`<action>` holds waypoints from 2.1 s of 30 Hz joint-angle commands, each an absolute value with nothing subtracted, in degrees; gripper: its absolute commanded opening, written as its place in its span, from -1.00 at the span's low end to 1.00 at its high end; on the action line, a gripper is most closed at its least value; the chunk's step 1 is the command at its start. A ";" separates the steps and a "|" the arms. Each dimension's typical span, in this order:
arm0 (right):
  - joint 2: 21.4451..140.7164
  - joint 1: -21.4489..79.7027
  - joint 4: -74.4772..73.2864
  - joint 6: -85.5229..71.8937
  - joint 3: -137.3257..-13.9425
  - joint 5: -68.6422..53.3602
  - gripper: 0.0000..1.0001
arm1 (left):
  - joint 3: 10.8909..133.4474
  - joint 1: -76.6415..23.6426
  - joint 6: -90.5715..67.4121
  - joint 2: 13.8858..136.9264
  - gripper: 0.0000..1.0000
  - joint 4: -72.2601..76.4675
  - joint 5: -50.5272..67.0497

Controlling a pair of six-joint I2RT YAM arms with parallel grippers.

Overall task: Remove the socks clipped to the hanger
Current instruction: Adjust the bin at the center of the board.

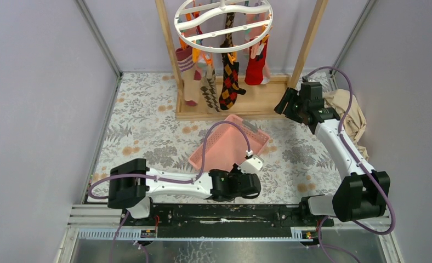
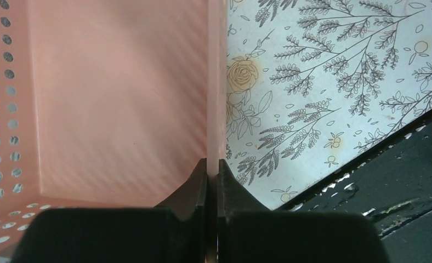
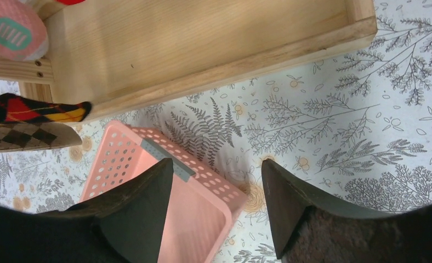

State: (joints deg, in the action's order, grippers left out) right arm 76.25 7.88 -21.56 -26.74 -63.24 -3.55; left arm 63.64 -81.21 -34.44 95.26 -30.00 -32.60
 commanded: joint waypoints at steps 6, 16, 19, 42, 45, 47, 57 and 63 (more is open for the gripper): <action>79.38 8.27 -21.38 -22.47 -63.50 -6.43 0.41 | 52.56 -76.22 -19.03 84.41 -0.12 -9.12 -20.72; 86.40 10.42 -20.94 -17.53 -67.24 -9.44 0.36 | 50.92 -75.67 -22.44 79.43 0.78 -10.57 -15.95; 89.86 12.70 -21.16 -15.54 -68.95 -9.04 0.35 | 52.73 -74.86 -25.57 76.77 0.97 -15.36 -19.45; 99.12 25.20 -23.82 -11.09 -67.86 1.12 0.15 | 49.83 -46.96 -41.63 57.69 0.97 -35.87 -21.48; 96.95 25.36 -23.26 -13.01 -64.67 1.79 -0.03 | 48.27 -46.81 -42.06 56.80 0.97 -34.64 -21.51; 94.62 25.42 -22.51 -14.32 -61.89 1.63 -0.16 | 47.52 -46.80 -42.77 56.21 0.97 -34.44 -21.80; 79.75 25.40 -23.14 -23.89 -52.51 5.63 -0.58 | 46.08 -46.76 -43.53 51.81 0.97 -35.42 -21.91; 78.02 25.40 -27.33 -21.84 -54.61 4.60 -0.58 | 46.56 -46.74 -42.76 50.53 0.97 -36.62 -21.36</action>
State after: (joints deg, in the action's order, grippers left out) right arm 79.59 25.12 -25.28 -21.30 -52.16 5.10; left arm 46.57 -47.13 -42.70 51.81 -36.05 -20.51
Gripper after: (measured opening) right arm 0.220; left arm 0.983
